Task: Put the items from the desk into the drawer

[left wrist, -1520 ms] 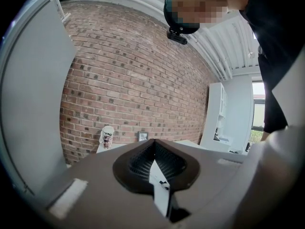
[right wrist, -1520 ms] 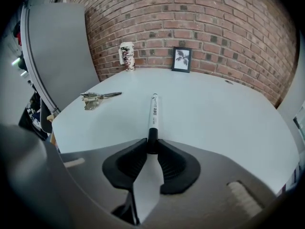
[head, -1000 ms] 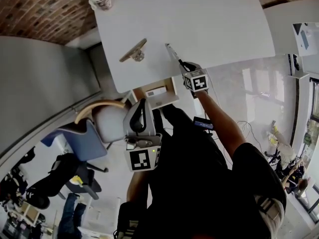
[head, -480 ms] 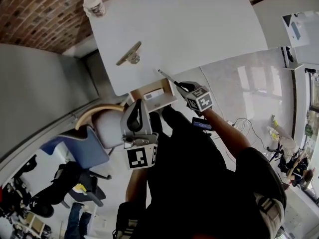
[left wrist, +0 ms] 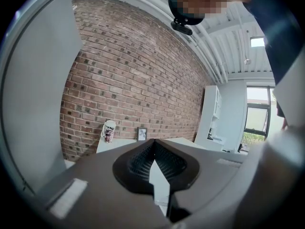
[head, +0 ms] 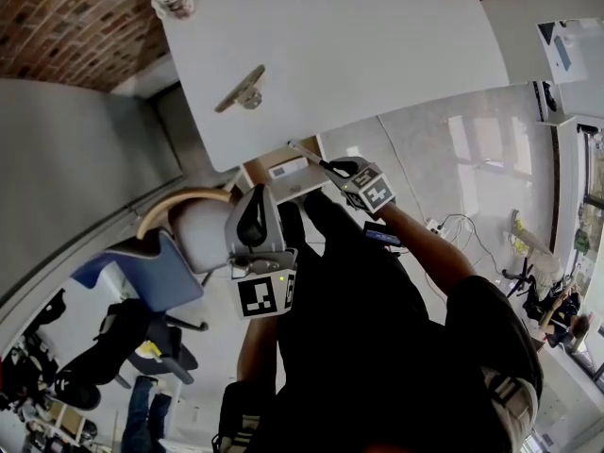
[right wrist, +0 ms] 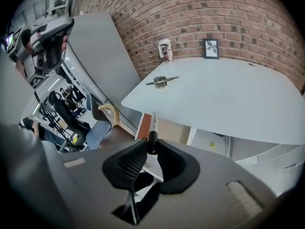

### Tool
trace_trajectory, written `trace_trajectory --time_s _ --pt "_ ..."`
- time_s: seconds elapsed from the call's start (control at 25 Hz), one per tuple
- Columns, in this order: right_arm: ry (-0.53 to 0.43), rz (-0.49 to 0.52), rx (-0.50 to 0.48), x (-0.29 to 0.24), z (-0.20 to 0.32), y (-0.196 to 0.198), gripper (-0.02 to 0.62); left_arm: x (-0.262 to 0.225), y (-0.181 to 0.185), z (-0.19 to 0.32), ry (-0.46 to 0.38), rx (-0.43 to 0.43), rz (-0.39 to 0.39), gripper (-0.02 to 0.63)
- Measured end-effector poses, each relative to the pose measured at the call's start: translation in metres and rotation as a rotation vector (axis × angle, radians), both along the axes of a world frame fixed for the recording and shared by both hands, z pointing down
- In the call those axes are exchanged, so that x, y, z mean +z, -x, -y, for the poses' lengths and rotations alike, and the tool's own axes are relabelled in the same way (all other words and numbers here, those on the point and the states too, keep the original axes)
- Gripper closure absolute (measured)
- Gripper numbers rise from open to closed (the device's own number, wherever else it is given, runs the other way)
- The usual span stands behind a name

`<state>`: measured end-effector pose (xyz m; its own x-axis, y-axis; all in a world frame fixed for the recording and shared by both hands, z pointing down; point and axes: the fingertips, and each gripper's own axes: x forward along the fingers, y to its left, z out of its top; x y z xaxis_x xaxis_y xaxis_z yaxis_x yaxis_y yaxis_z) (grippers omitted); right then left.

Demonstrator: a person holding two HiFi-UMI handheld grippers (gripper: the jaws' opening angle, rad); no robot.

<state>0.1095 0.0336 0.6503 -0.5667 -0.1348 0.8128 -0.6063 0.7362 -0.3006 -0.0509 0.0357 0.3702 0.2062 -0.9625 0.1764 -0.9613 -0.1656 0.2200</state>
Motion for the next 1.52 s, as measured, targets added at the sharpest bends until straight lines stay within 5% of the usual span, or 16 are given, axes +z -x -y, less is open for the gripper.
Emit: trace_trajectory --time_s 0.88,1.52 --pt "0.165 -0.077 -0.116 0.058 -0.039 -0.007 0.525 0.026 -0.003 0.012 0.045 -0.020 -0.003 0.591" --pt "0.273 -0.260 0.033 0.172 -0.025 -0.036 0.525 0.059 -0.010 0.019 0.099 -0.037 -0.011 0.591"
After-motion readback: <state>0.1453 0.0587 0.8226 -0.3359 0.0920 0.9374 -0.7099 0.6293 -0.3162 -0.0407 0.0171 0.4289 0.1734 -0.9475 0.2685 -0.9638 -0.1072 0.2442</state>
